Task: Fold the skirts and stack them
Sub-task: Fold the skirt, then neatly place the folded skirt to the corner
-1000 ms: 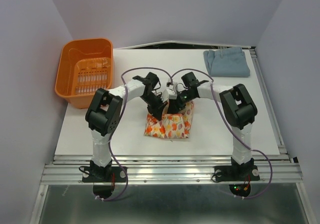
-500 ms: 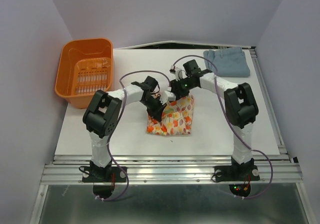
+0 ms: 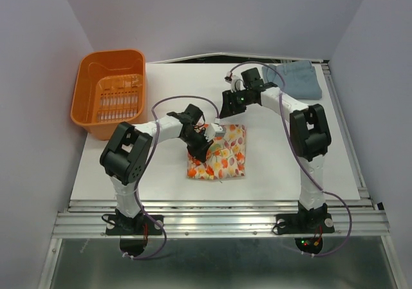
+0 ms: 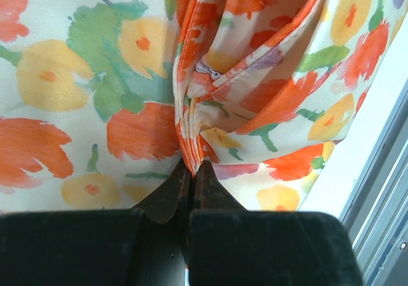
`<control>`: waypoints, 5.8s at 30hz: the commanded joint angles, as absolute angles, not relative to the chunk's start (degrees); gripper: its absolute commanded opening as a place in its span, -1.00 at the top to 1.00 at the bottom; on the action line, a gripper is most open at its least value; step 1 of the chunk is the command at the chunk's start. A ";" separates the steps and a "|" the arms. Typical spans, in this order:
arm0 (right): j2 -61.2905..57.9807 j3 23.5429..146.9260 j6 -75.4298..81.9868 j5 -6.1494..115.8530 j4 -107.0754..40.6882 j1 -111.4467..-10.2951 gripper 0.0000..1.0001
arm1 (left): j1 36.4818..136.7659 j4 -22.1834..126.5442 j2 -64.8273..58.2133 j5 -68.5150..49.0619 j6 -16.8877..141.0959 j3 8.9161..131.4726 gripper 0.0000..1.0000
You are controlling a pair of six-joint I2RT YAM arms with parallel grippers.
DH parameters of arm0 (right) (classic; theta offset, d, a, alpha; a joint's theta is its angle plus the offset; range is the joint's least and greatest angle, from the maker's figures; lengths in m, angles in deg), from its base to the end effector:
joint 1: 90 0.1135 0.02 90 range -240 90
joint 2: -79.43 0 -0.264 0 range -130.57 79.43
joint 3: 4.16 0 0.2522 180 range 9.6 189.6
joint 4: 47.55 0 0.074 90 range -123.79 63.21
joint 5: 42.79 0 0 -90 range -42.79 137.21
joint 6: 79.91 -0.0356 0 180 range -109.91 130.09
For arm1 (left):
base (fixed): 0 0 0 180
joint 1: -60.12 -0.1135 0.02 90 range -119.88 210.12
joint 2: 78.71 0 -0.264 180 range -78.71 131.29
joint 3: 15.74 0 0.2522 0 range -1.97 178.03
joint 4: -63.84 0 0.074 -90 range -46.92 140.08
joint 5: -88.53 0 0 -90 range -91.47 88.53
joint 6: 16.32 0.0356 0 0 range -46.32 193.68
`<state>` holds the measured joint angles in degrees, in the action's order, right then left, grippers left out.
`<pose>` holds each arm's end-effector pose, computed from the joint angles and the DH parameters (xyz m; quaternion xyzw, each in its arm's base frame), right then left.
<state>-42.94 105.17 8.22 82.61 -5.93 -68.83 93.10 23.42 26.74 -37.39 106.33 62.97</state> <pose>0.4277 0.1877 0.1955 -0.2431 0.8794 0.3416 0.2255 0.2868 -0.2110 0.1597 0.5566 0.7506 -0.3028 0.1875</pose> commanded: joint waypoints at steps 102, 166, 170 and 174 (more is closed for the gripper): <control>-50.05 123.51 8.69 97.83 6.81 -74.09 -0.14 | 84.03 26.25 10.41 -33.01 89.33 70.45 -0.09; -13.74 71.83 -7.22 82.72 -4.43 -76.81 -0.86 | 126.57 58.59 7.76 19.27 117.37 44.07 -0.53; -14.97 70.77 -6.96 83.42 -4.52 -77.34 -0.92 | 127.36 61.41 13.73 21.64 117.01 45.83 -0.50; -16.29 69.98 -6.69 84.30 -4.70 -77.87 -0.93 | 127.36 64.13 18.31 24.81 117.54 46.80 -0.46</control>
<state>-15.82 71.16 -6.64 82.35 -2.11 -77.20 127.02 58.70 16.20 19.90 116.45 44.61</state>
